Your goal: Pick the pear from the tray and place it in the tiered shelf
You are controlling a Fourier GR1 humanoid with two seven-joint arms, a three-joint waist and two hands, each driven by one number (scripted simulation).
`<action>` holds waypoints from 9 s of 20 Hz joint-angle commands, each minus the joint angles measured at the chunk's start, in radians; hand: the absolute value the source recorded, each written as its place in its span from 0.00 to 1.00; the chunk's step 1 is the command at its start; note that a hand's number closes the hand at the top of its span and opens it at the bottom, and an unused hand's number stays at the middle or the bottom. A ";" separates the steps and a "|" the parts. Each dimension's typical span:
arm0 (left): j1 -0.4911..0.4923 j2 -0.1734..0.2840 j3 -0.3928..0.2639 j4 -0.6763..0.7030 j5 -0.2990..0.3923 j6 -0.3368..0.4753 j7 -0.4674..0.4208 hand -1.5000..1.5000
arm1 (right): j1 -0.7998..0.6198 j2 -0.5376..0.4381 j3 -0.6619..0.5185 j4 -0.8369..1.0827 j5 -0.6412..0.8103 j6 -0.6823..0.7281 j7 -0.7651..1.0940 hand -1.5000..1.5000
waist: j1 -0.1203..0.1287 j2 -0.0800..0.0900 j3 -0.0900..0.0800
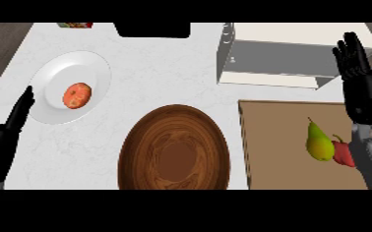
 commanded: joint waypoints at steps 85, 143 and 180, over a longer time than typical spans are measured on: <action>-0.254 -0.481 -0.017 0.087 -0.130 -0.181 0.198 0.50 | 0.051 -0.040 -0.089 -0.098 0.454 0.519 1.055 0.00 | 0.014 -0.014 0.041; -0.299 -0.527 0.056 0.093 -0.169 -0.256 0.216 0.50 | 0.001 0.459 0.633 -0.140 1.118 0.098 1.011 1.00 | 0.036 -0.014 0.041; -0.212 -0.534 0.050 0.040 -0.191 -0.234 0.170 0.50 | -0.616 0.452 0.214 -0.437 1.543 0.343 1.308 1.00 | 0.014 -0.016 0.041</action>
